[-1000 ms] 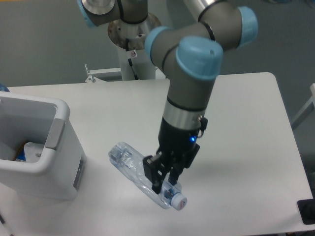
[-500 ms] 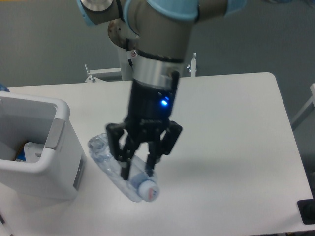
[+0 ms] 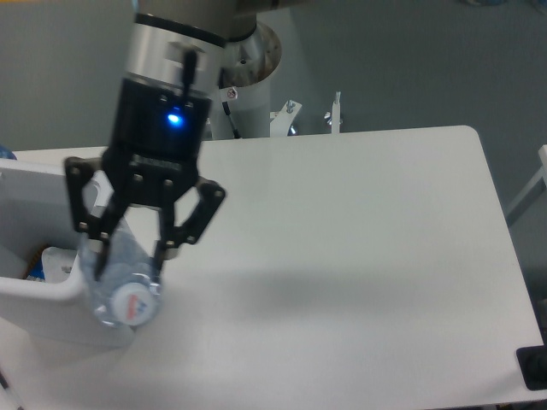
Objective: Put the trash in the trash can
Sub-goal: 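Lift the bottle and carry it over the trash bin, then lower the bottle into the bin and open the gripper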
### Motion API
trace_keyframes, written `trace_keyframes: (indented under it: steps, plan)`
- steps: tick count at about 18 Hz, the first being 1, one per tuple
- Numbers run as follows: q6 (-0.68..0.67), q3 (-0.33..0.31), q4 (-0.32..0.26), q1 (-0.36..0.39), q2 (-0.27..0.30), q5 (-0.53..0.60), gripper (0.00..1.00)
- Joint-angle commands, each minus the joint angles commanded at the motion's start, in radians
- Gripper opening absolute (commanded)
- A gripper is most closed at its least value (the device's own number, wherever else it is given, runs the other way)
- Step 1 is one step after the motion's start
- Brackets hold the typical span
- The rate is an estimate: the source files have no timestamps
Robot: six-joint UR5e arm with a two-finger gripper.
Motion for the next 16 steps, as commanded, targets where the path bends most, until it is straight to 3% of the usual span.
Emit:
trace_keyframes:
  steps: [5,11,16]
  plan:
    - [0.051,-0.034,0.002,-0.045,0.009,-0.068,0.51]
    - [0.083,-0.066,0.003,-0.074,0.015,-0.072,0.51]
    - [0.163,-0.141,0.005,-0.078,0.018,-0.072,0.52]
